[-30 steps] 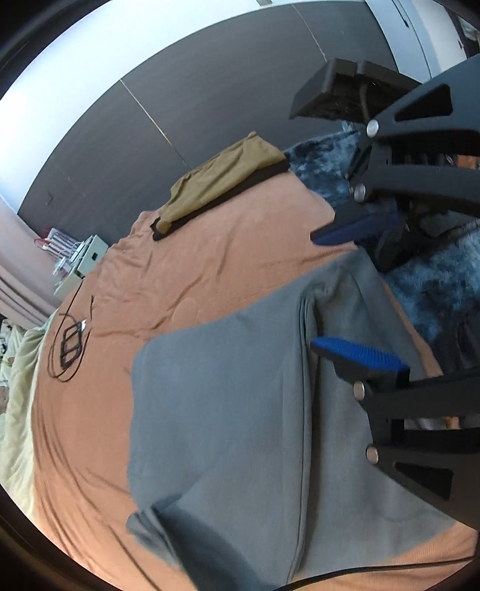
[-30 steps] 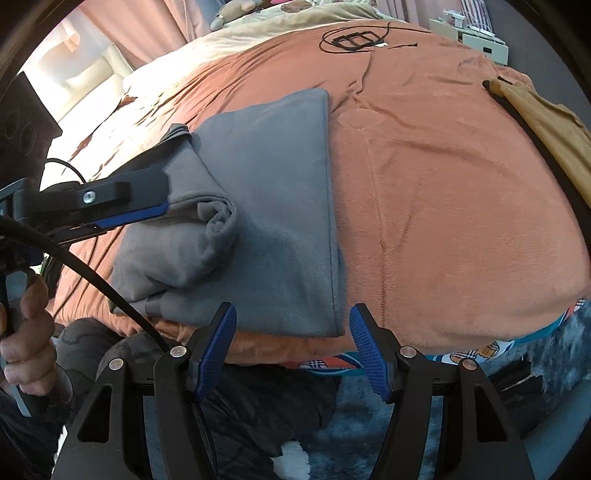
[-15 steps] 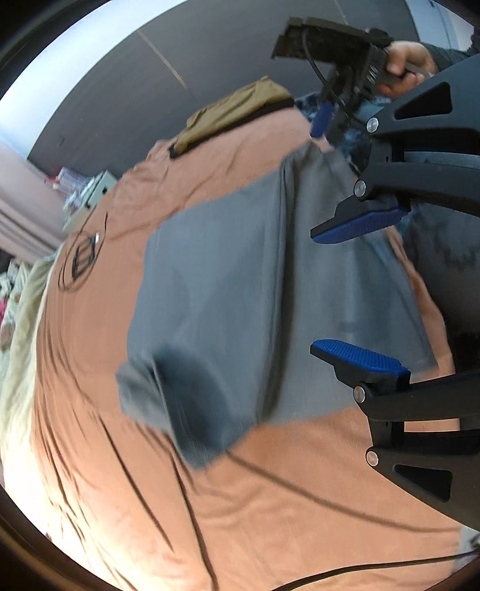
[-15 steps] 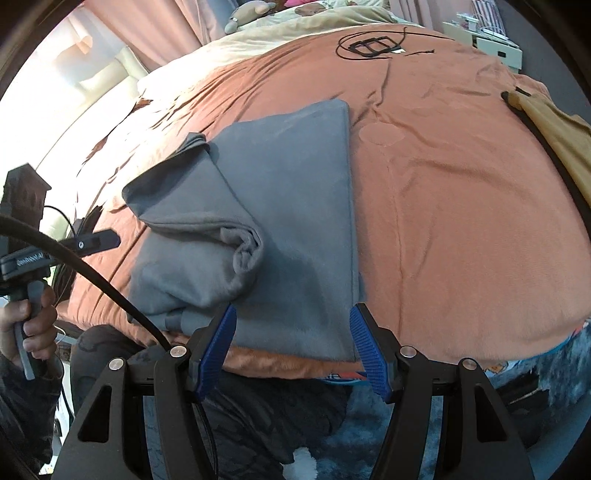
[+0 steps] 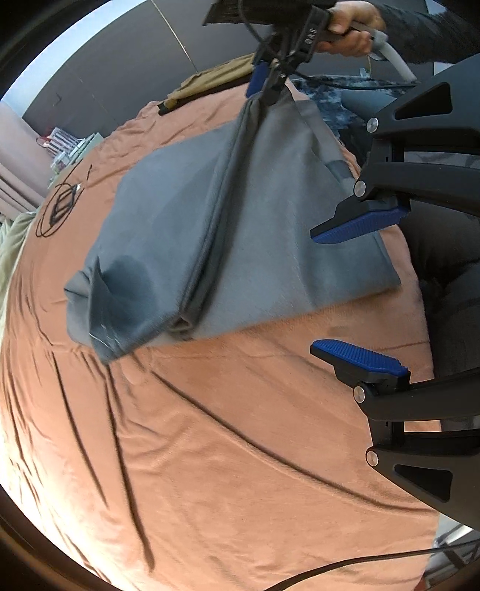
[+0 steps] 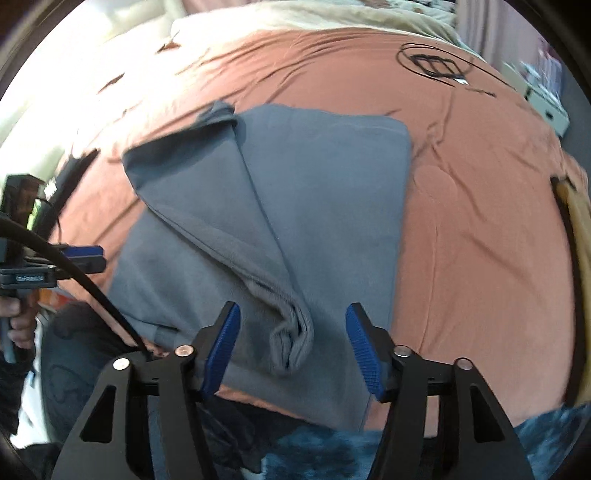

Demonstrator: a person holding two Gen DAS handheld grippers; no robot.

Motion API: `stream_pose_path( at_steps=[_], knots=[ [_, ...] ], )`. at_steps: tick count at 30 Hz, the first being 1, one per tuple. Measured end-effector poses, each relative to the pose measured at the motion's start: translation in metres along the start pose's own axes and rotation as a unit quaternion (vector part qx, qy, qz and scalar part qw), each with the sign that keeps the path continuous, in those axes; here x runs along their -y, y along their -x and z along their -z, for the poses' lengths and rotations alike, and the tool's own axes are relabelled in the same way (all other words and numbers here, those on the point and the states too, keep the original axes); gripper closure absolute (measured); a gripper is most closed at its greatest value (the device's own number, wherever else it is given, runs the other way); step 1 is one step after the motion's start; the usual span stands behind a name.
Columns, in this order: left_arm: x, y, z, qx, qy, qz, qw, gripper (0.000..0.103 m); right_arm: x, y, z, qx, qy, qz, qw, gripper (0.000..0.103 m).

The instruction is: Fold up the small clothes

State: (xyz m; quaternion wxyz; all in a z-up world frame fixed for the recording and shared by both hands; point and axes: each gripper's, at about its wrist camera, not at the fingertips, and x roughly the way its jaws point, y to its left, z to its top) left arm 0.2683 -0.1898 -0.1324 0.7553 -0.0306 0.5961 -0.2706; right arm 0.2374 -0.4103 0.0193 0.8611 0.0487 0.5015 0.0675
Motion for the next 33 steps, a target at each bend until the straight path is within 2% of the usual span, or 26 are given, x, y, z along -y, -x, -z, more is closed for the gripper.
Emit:
stream_pose_path(
  at_steps=[2,9,12,13,14,17,26,33],
  knots=[
    [-0.002,-0.002,0.001,-0.004,0.003,0.003,1.0000,0.047,-0.007,-0.008,-0.010,-0.012,0.021,0.008,1.000,0.053],
    [-0.005,-0.012,0.003,-0.014,0.012,0.013,0.9998,0.048,-0.040,-0.039,-0.036,-0.050,0.104,0.039,0.993,0.055],
    [-0.003,-0.019,0.004,-0.017,0.011,0.012,0.9997,0.048,-0.050,-0.050,-0.039,-0.055,0.132,0.062,0.988,0.069],
    [-0.003,-0.020,0.004,-0.018,0.010,0.011,0.9997,0.049,-0.052,-0.052,-0.040,-0.052,0.140,0.068,0.986,0.081],
    [-0.002,-0.021,0.004,-0.019,0.008,0.009,0.9997,0.049,-0.054,-0.053,-0.041,-0.047,0.147,0.076,0.985,0.088],
    [0.000,-0.023,0.005,-0.022,0.005,0.006,0.9997,0.052,-0.056,-0.049,-0.043,-0.033,0.142,0.078,0.986,0.094],
    [0.014,-0.031,0.002,-0.026,-0.015,-0.004,0.9995,0.058,-0.058,-0.021,-0.028,0.016,0.123,0.085,0.989,0.096],
    [0.026,-0.044,0.000,-0.035,-0.027,-0.013,0.9989,0.059,-0.036,0.000,-0.002,0.036,0.069,0.058,0.995,0.096]
  ],
)
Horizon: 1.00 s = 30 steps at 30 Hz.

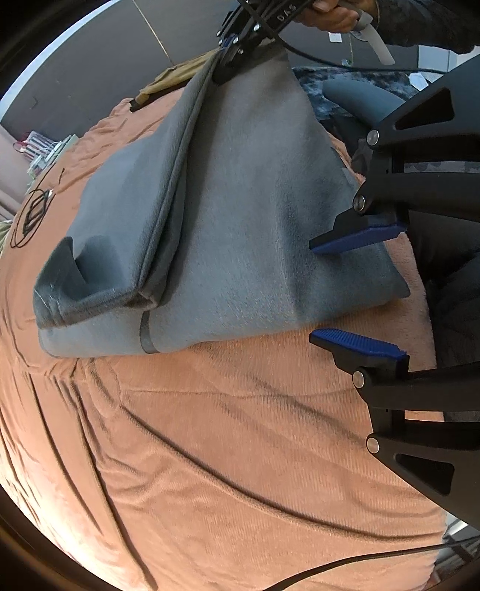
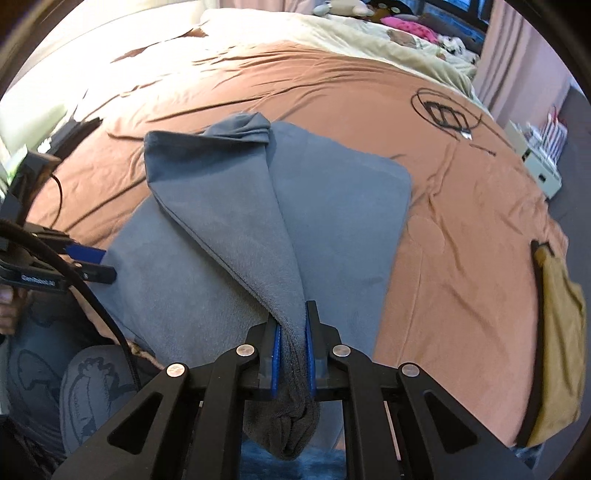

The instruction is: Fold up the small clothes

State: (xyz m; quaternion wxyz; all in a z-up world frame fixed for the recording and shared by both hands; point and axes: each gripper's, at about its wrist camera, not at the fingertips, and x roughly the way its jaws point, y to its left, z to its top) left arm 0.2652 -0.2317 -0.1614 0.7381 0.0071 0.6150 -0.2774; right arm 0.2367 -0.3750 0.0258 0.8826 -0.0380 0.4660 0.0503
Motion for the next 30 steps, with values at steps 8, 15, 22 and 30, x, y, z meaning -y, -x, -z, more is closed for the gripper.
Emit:
stream_pose_path(
  at_steps=[8,15,22,30],
  knots=[
    [0.005,-0.007,-0.002,-0.009,-0.010,-0.014,0.9998,0.059,0.042,-0.011,0.026,-0.003,-0.095,-0.068,0.993,0.096],
    [0.004,0.001,-0.001,-0.001,-0.008,0.002,1.0000,0.060,0.091,-0.042,0.057,-0.012,-0.214,-0.170,0.962,0.096],
    [0.006,0.016,-0.004,0.019,-0.007,0.011,0.9997,0.060,0.103,-0.031,0.063,0.007,-0.232,-0.194,0.953,0.097],
    [0.004,0.001,-0.005,0.001,-0.007,0.007,0.9999,0.064,0.082,-0.033,0.058,-0.024,-0.173,-0.106,0.979,0.085]
  ],
)
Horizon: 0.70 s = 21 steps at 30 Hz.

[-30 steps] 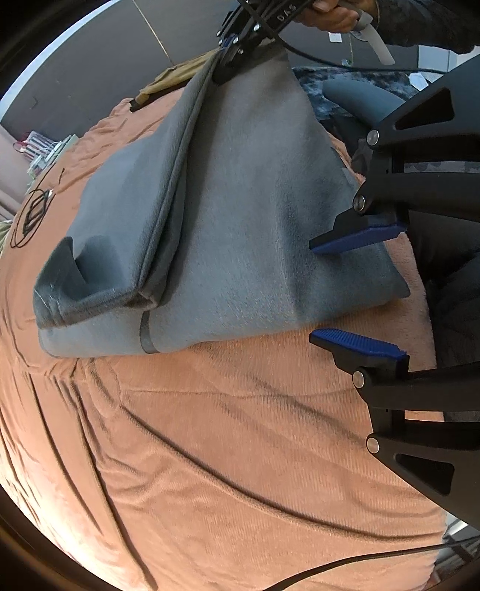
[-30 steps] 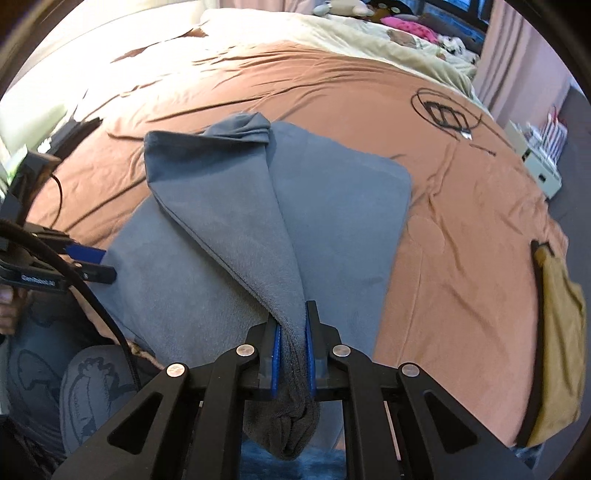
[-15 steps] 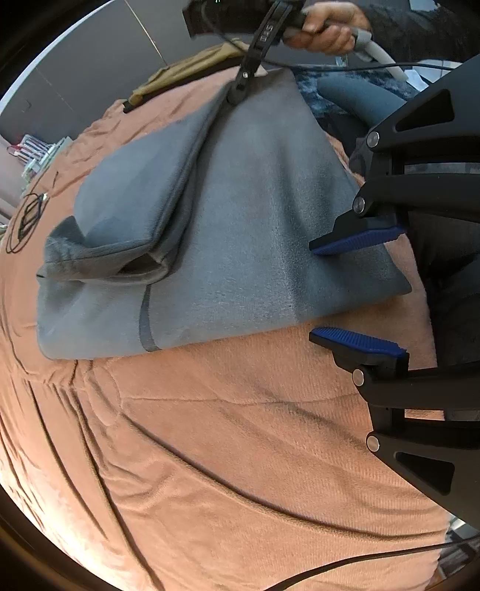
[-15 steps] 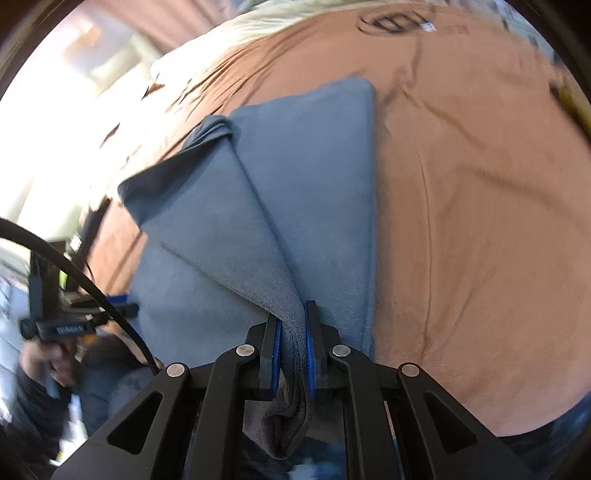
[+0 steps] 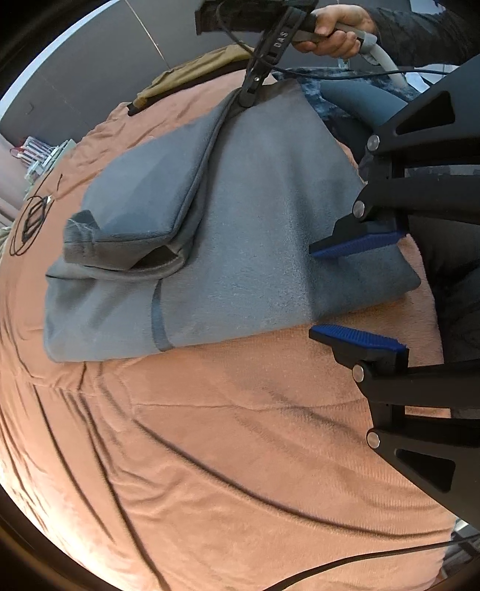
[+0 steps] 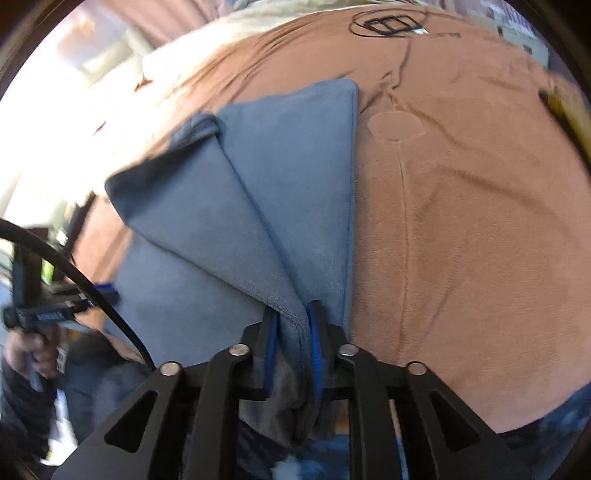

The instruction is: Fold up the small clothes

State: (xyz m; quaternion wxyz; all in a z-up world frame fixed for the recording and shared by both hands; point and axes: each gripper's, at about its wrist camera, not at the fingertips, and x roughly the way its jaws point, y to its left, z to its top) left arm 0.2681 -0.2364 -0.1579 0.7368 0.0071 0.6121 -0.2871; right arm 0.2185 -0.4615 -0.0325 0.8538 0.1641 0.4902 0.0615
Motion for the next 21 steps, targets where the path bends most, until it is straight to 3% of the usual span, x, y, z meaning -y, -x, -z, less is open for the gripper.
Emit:
stream_pose_path(
  at_steps=[4,16,21],
  knots=[
    [-0.005,0.002,-0.001,0.010,0.008,0.008,0.9999,0.064,-0.028,0.013,-0.006,0.011,0.056,0.039,0.998,0.041],
    [-0.033,0.014,-0.009,0.040,0.031,0.021,0.9985,0.064,-0.105,-0.014,-0.045,0.008,0.159,0.082,0.984,0.041],
    [-0.052,0.022,-0.009,0.052,0.049,0.029,0.9971,0.065,-0.137,-0.025,-0.056,0.012,0.206,0.077,0.975,0.041]
  ],
)
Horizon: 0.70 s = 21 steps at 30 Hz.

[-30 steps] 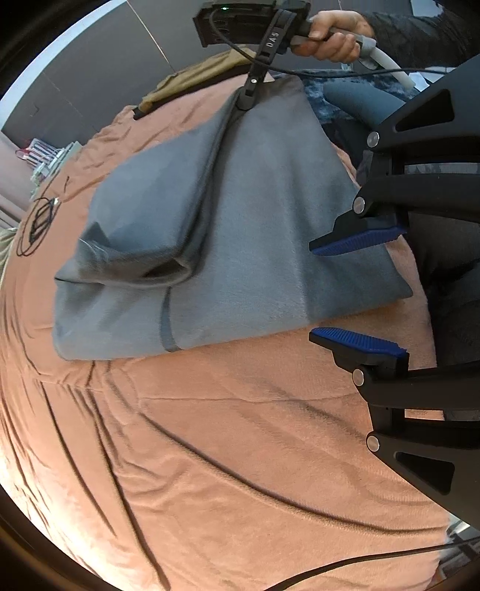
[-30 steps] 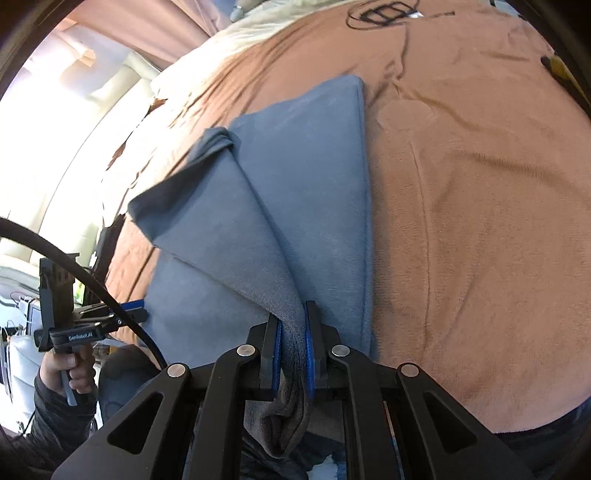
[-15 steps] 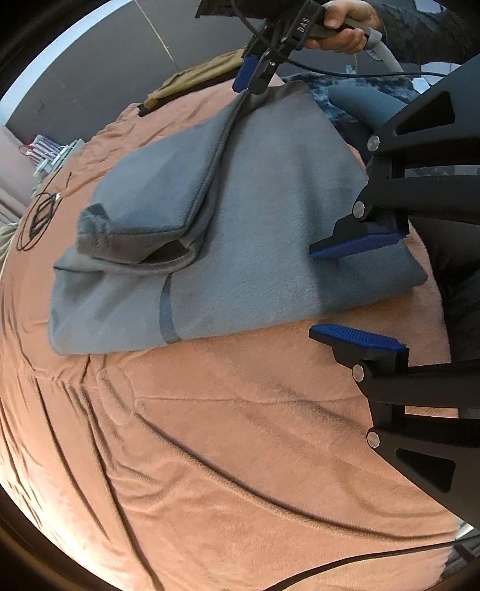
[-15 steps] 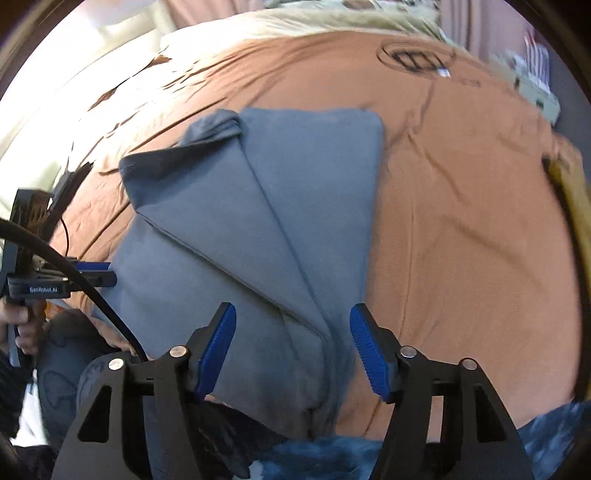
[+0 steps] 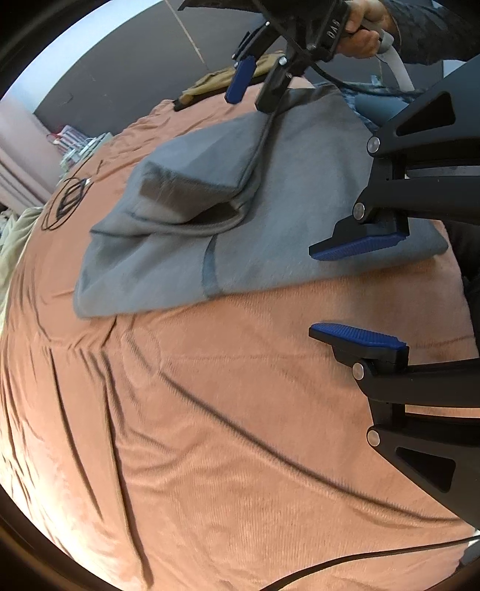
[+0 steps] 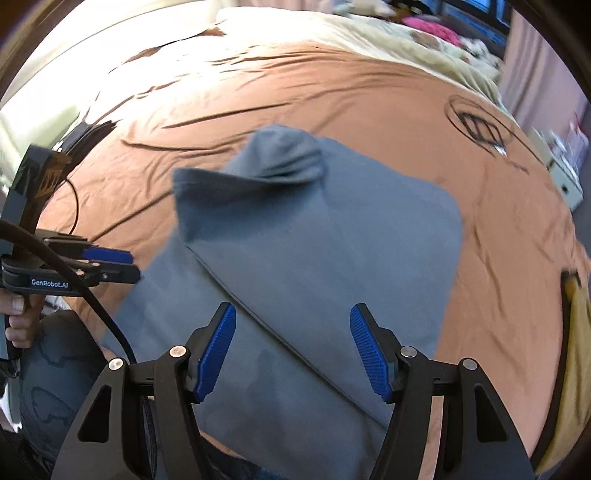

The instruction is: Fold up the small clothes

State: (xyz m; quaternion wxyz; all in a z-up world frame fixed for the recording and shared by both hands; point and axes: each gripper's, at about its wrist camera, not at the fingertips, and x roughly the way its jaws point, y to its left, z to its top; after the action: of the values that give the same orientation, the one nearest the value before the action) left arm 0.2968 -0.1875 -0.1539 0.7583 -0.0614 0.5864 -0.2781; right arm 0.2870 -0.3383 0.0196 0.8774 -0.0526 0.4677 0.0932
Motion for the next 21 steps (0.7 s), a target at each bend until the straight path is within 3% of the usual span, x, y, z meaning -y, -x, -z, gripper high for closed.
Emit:
stream_pose_path(
  at_steps=[11,19,21],
  knots=[
    [-0.027,0.018,-0.002,0.020,0.028,0.017,0.9993,0.065,-0.047,-0.053,-0.035,-0.030,0.078,-0.005,0.997,0.041],
    [-0.044,0.018,-0.003,0.021,0.045,0.025,0.9984,0.065,-0.068,-0.095,-0.046,-0.051,0.106,0.038,0.992,0.044],
    [-0.046,0.017,-0.003,0.020,0.047,0.026,0.9983,0.065,-0.072,-0.104,-0.047,-0.054,0.111,0.049,0.991,0.048]
  ],
)
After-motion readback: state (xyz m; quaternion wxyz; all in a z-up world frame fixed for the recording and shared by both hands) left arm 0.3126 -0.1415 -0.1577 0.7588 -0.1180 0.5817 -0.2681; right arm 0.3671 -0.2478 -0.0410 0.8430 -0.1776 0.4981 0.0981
